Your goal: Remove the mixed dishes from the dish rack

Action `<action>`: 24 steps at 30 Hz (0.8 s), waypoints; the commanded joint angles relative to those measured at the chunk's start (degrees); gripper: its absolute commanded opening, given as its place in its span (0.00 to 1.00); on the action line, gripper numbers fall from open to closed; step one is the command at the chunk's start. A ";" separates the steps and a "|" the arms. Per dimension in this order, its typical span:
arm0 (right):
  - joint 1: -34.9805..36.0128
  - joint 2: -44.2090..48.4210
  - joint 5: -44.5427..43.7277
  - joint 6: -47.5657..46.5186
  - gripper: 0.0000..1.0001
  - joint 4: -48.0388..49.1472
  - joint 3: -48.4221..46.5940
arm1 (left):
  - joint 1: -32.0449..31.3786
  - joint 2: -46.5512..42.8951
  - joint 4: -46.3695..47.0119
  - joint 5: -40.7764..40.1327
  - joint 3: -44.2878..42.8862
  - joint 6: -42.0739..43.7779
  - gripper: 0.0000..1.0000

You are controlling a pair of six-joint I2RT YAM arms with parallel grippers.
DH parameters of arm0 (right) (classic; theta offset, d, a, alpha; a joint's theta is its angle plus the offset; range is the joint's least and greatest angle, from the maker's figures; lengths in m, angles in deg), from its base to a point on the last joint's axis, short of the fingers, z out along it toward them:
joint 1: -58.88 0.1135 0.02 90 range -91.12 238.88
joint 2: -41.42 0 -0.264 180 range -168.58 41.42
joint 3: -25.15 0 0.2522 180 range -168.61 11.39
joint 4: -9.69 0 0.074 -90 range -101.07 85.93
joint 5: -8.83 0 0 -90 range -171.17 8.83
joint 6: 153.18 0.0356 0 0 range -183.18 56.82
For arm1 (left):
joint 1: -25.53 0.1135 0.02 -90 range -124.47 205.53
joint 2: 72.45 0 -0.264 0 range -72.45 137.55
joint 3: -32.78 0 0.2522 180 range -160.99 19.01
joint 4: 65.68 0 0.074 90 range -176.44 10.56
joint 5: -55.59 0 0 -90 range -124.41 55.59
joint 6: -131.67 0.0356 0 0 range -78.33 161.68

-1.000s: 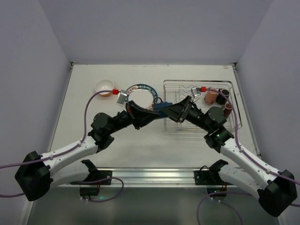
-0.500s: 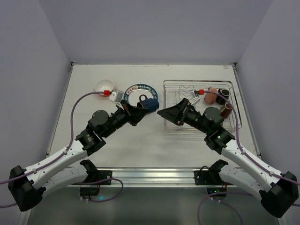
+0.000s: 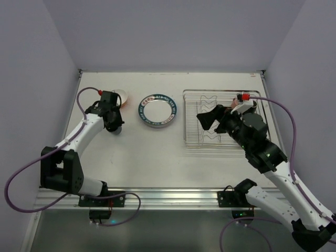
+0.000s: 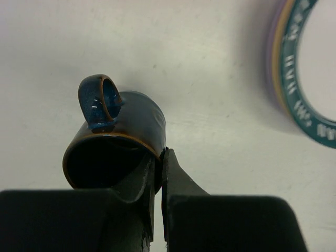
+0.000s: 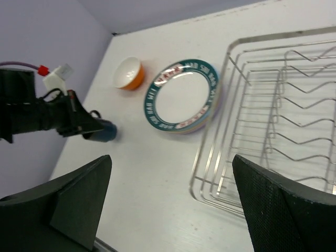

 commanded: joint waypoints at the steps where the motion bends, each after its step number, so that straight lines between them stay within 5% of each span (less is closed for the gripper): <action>1: -1.63 -2.17 -2.57 -9.70 0.99 -7.82 -0.93 | 1.53 1.74 -5.20 0.72 -4.16 4.63 0.00; 16: -3.13 -2.62 4.20 -12.17 0.99 -6.32 3.03 | 5.31 13.00 -9.42 2.30 -8.73 7.09 0.00; 20: -3.13 -2.35 3.94 -12.17 0.99 -6.24 3.21 | 5.31 12.22 -10.91 1.34 -10.14 7.00 0.32; 24: -3.13 -2.79 3.50 -12.35 0.99 -5.89 3.64 | 5.31 7.40 -14.25 -2.35 -12.51 5.86 0.53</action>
